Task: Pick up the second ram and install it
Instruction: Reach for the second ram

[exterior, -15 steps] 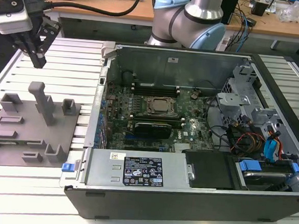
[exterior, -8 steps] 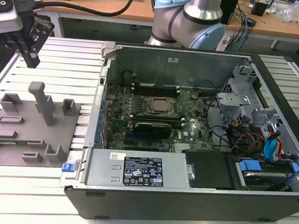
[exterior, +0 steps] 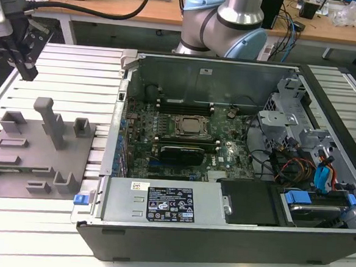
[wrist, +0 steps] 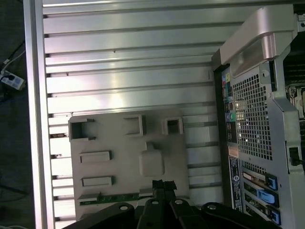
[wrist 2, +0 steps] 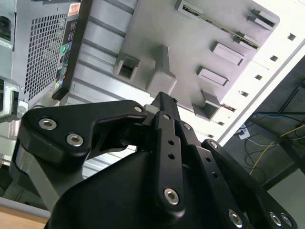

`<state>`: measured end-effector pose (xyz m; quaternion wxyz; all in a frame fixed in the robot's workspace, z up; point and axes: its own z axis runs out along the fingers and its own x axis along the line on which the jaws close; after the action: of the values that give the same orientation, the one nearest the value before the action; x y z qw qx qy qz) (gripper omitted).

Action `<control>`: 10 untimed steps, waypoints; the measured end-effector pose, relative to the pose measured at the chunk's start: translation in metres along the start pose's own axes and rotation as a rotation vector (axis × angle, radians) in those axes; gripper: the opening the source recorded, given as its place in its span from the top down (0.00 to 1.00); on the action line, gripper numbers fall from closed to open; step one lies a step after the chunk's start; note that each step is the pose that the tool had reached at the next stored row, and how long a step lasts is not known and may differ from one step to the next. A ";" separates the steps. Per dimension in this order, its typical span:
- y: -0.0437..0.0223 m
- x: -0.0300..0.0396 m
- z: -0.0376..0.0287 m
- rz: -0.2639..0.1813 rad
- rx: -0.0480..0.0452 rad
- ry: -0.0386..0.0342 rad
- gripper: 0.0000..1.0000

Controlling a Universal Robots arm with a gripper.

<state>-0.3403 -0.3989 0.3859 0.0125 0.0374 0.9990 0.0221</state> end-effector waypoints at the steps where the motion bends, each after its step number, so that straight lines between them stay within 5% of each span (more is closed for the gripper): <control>1: -0.0001 0.0019 0.0000 0.000 0.0001 0.0000 0.89; 10: -0.0018 0.0229 0.0007 0.000 0.0001 0.0001 0.89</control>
<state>-0.3633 -0.3989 0.3846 0.0125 0.0374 0.9990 0.0221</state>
